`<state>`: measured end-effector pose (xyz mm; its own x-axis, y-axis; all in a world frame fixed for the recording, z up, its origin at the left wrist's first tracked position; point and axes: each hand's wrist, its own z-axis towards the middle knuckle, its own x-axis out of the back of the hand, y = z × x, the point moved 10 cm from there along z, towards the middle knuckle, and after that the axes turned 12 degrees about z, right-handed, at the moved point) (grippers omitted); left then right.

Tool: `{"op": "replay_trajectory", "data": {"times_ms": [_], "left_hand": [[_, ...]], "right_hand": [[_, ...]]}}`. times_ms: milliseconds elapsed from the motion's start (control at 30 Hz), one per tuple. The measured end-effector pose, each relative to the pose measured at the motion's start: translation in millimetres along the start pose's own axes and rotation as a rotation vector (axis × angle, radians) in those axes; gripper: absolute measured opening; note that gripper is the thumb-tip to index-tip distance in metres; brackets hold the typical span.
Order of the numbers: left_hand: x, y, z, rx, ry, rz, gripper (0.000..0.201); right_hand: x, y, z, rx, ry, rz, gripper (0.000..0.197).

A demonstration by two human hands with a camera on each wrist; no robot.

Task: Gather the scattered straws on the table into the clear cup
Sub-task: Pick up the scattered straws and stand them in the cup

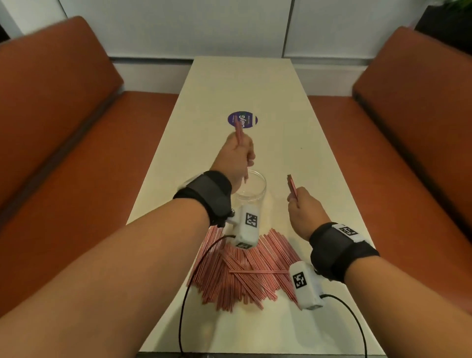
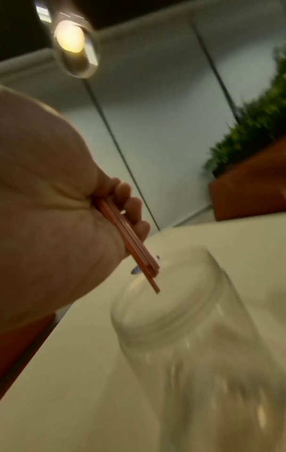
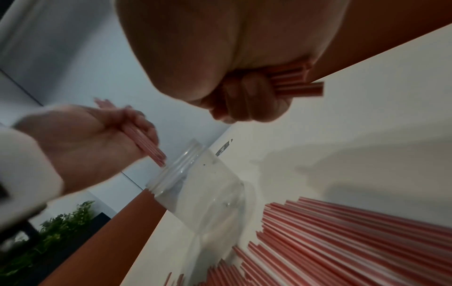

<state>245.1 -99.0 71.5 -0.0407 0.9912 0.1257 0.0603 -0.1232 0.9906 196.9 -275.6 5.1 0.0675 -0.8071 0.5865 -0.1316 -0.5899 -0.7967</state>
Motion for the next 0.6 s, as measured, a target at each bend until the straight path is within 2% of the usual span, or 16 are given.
{"op": "replay_trajectory", "data": {"times_ms": [133,233,333,367,433,467,533,600], "left_hand": [[-24,-43,6,0.099,-0.083,0.197,0.026],[-28,-52,8,0.139,-0.123,0.289,0.026],[-20,-35,12,0.056,-0.113,0.427,0.013],[-9,-26,11,0.009,-0.067,0.479,0.018],[15,-15,7,-0.066,0.022,0.525,0.045],[24,-18,4,-0.074,0.023,0.558,0.063],[27,-44,-1,0.016,-0.094,0.732,0.100],[22,-73,-6,0.106,-0.222,0.893,0.116]], "right_hand": [[4,2,-1,0.027,-0.006,0.026,0.024],[5,4,0,0.033,-0.014,0.031,0.024],[8,3,3,0.036,-0.014,0.066,0.024],[10,2,4,0.034,-0.009,0.084,0.023],[15,1,9,0.014,0.013,0.154,0.023],[17,-1,12,-0.002,0.021,0.212,0.023],[14,-16,20,-0.025,0.009,0.395,0.021],[5,-46,29,0.009,-0.044,0.634,0.018]]}}
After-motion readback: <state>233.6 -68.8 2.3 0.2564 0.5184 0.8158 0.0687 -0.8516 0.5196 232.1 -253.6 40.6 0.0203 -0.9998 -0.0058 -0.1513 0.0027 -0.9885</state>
